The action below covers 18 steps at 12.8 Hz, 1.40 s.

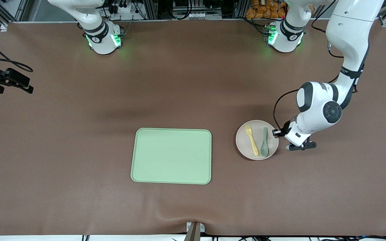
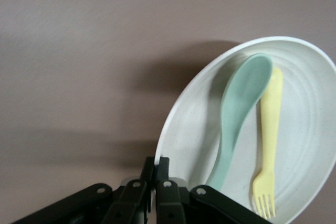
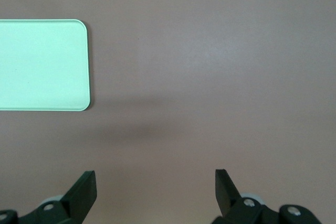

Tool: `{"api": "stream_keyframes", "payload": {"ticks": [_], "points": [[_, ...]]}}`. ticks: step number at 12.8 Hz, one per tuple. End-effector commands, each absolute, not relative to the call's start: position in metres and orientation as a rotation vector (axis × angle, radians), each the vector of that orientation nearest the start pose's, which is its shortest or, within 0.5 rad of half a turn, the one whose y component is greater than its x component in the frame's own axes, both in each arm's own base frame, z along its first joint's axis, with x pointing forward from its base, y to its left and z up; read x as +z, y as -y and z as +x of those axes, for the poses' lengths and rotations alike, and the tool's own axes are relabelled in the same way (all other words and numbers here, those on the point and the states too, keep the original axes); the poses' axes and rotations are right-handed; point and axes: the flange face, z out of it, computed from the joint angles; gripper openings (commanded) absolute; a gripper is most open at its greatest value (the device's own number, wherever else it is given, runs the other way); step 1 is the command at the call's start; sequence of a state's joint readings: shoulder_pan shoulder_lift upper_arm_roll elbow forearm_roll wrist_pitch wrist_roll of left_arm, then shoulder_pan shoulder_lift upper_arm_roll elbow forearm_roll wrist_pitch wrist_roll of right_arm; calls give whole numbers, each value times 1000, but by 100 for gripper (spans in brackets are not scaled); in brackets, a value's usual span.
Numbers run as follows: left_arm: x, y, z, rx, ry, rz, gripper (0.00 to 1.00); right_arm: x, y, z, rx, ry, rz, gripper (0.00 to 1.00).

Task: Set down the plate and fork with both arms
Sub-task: 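Carry the plate with the left gripper and lower it onto the tray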

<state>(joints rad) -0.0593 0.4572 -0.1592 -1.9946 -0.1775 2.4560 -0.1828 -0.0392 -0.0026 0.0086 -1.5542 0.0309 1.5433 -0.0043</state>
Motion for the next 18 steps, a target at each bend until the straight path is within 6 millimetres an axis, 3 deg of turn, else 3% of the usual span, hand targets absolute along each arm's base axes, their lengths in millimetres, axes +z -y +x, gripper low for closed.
{"api": "stream_keyframes", "payload": {"ticks": [1,4,7,9,11,13,14,18], "points": [[264,162,617,-33,184,-3360,0,636,18,548,13,-29,-3111,100],[274,221,629,-11,78,-3390,0,635,18,548,15,-32,-3111,100],[275,297,635,3,204,-3426,0,635,18,548,15,-32,-3111,100],[280,331,641,-2,278,-3443,0,635,18,548,15,-32,-3111,100],[271,362,635,49,364,-3447,0,635,18,548,15,-32,-3111,100],[254,418,618,113,440,-3451,0,635,18,548,18,-32,-3111,100],[248,433,618,114,464,-3453,0,635,18,548,15,-34,-3111,100],[219,447,630,118,502,-3476,0,634,18,549,15,-32,-3111,100]]}}
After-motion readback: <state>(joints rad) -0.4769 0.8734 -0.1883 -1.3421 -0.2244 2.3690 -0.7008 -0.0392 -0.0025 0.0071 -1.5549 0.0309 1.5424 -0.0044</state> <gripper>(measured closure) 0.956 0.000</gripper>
